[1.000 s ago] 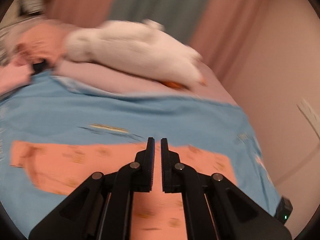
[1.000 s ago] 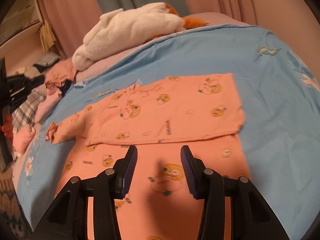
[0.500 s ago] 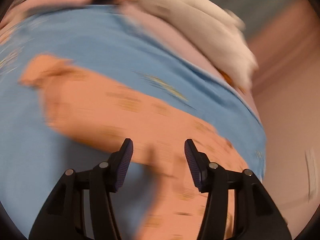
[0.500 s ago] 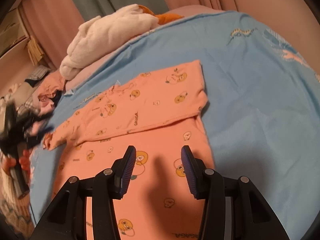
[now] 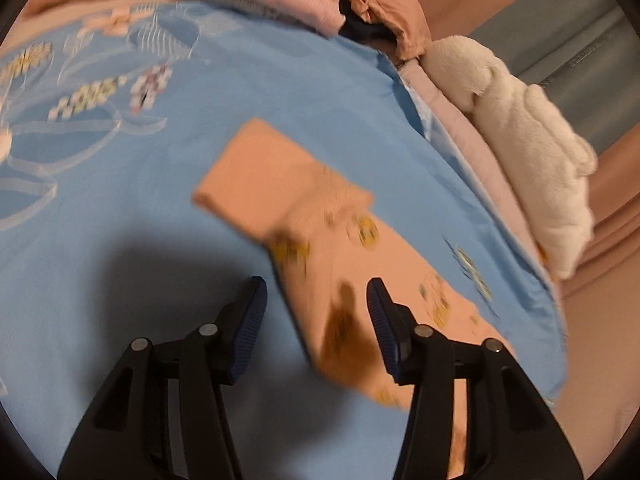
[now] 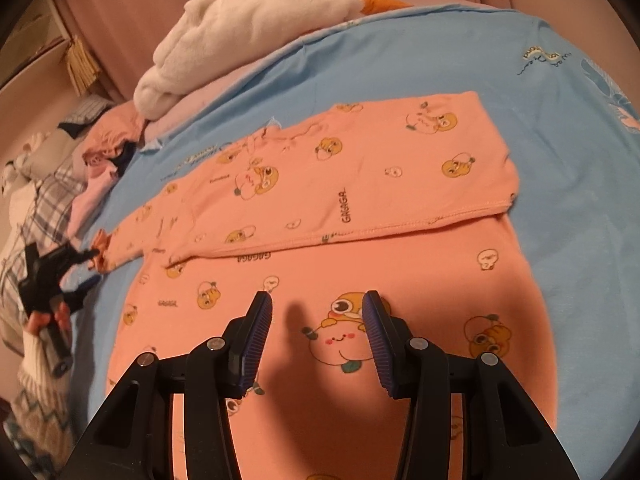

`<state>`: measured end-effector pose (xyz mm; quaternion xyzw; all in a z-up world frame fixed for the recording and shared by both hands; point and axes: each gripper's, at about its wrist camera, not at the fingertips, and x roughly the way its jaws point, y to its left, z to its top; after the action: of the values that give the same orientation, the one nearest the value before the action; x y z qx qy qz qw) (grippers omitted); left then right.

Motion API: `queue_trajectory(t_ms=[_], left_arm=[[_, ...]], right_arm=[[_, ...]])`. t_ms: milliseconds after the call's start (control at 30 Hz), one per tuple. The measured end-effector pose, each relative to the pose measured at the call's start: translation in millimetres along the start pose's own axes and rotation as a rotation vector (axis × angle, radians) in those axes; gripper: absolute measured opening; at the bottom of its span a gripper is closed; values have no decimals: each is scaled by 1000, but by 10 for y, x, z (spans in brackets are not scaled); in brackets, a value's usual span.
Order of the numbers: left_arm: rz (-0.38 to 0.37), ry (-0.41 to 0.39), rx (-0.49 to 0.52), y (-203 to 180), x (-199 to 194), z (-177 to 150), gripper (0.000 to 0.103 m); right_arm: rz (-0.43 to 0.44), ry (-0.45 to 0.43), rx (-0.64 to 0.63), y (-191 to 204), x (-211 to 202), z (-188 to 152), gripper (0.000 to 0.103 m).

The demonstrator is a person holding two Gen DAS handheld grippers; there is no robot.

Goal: Fold small clothes
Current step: 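Fold the held sleeve across the shirt body with the left gripper, release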

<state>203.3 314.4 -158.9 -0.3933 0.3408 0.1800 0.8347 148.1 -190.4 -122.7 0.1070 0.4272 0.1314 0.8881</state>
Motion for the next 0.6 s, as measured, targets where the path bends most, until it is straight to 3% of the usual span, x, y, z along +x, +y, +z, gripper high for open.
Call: queue_trajectory(t_ms=[67,100,167,233,333,467,600], left_arm=[[55,-27,17,120,40,104,37],[77,-34,17,196,49,163,21],[84,-14,-7,275,109,286,7],[52,-9,-31,328,59,339,6],[0,-40,24,211,-137,327,5],[-128,-55,138,-278,-434,257,5],[-257,-68,306,-964,-739,-22,5]], right_arm=[[-4,3,-2,-12,-3,4,47],[-7,2,-2,-18,-11,7,47],[-14,-1,0,-40,-27,13,47],[-17,-4,3,-46,-40,13,47],[-24,-11,7,-75,-64,10,47],[-22,-27,30,-126,-132,6,47],[-12,-55,53,-166,-249,-3,47]])
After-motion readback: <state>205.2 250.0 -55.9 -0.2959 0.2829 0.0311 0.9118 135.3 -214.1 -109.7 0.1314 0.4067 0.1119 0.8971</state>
